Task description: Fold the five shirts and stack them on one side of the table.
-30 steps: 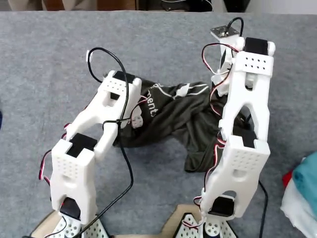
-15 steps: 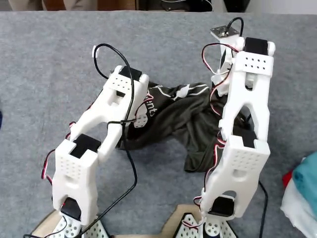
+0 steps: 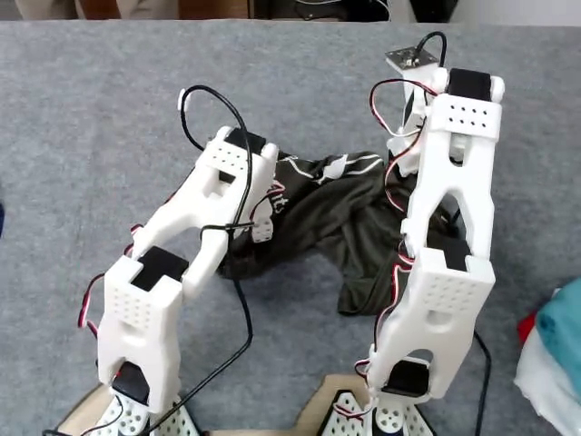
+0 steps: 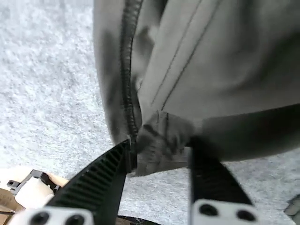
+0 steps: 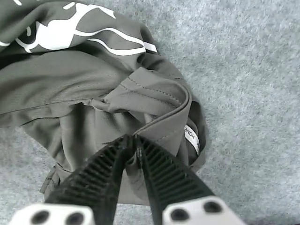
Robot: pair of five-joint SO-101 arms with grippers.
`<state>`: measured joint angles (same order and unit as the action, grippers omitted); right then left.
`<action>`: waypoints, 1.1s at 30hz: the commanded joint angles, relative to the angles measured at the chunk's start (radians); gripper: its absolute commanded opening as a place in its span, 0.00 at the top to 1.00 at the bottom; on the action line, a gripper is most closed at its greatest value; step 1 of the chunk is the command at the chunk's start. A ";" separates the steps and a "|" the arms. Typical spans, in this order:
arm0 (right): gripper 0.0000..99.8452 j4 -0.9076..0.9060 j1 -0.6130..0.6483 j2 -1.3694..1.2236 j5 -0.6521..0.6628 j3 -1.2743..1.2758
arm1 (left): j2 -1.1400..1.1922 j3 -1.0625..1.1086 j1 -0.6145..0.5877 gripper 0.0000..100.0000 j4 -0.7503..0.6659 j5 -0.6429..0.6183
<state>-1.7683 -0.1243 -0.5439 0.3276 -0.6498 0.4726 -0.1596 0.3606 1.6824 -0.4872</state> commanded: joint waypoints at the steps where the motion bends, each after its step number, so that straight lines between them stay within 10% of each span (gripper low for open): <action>1: 0.99 0.008 0.019 0.074 0.002 0.004 | -0.004 0.003 0.000 0.75 0.008 0.009; 22: 0.99 0.009 0.018 0.074 0.002 0.004 | 0.191 -0.031 -0.008 0.75 0.012 0.011; 33: 0.99 0.008 0.018 0.074 0.002 0.004 | 0.200 -0.106 -0.002 0.98 0.029 0.032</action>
<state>-1.7683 -0.1243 -0.5439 0.3276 -0.6498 0.6782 -0.2286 0.3682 1.6840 -0.4641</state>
